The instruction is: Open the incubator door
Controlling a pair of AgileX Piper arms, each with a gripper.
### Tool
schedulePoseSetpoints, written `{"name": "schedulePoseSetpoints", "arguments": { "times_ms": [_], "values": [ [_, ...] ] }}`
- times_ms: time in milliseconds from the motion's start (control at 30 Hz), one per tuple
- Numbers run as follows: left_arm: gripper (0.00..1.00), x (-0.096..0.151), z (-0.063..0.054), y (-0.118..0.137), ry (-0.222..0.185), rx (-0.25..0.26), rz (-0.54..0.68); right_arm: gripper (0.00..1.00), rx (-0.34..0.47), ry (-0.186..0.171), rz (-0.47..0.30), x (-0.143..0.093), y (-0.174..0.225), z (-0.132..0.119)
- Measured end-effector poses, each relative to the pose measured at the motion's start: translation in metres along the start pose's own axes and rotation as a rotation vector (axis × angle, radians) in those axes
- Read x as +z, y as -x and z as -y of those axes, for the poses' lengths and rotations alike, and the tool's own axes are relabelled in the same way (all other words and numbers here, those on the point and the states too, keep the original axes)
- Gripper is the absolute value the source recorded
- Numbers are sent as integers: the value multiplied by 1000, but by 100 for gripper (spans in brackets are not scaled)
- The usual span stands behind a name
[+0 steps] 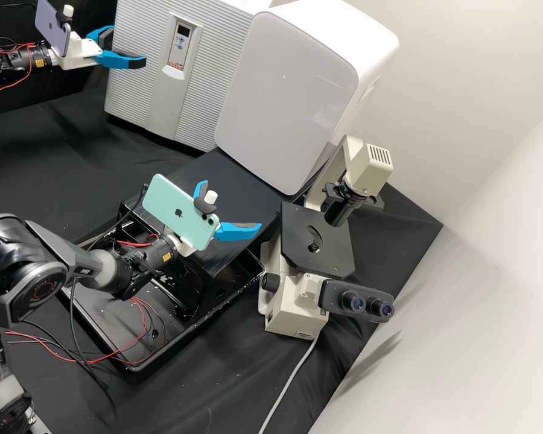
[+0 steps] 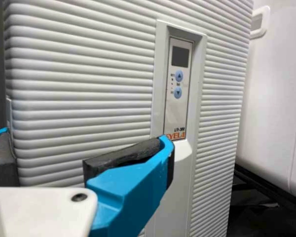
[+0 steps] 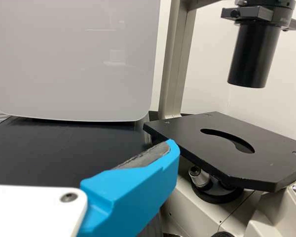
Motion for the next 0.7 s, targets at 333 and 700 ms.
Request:
{"name": "schedulePoseSetpoints", "arguments": {
  "times_ms": [333, 700],
  "values": [
    [0, -2, 0, 1, 26, 12, -21, 100, 0, 0, 0, 0, 0, 0],
    [0, -4, 0, 1, 53, 21, -41, 100, 0, 0, 0, 0, 0, 0]
  ]
}}
